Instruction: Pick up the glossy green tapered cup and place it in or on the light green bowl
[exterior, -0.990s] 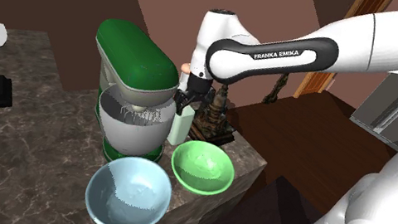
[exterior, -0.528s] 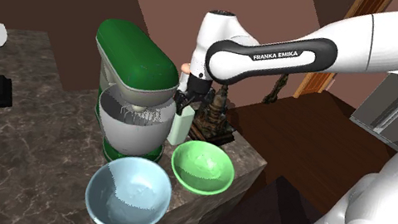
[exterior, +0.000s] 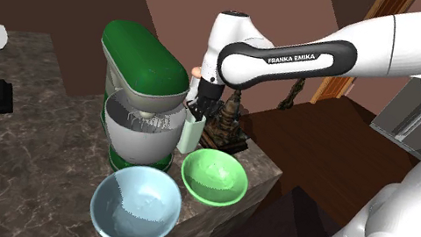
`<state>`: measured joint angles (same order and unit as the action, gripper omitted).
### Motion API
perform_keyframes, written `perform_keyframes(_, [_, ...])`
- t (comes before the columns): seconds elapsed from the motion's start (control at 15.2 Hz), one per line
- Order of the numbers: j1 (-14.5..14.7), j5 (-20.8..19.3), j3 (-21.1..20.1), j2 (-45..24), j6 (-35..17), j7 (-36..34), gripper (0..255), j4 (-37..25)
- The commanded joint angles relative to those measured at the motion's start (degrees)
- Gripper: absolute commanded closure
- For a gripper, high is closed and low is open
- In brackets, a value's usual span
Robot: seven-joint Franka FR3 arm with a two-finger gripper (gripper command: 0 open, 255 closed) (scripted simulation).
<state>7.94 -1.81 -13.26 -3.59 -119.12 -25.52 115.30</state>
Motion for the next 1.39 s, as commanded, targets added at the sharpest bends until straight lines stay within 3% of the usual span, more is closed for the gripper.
perform_keyframes(0.0, [0.0, 0.0, 0.0, 0.0, 0.0, 0.0, 255, 0.0])
perform_keyframes(1.32, [-0.1, 0.9, 0.0, 3.0, 14.1, 0.8, 255, -11.2])
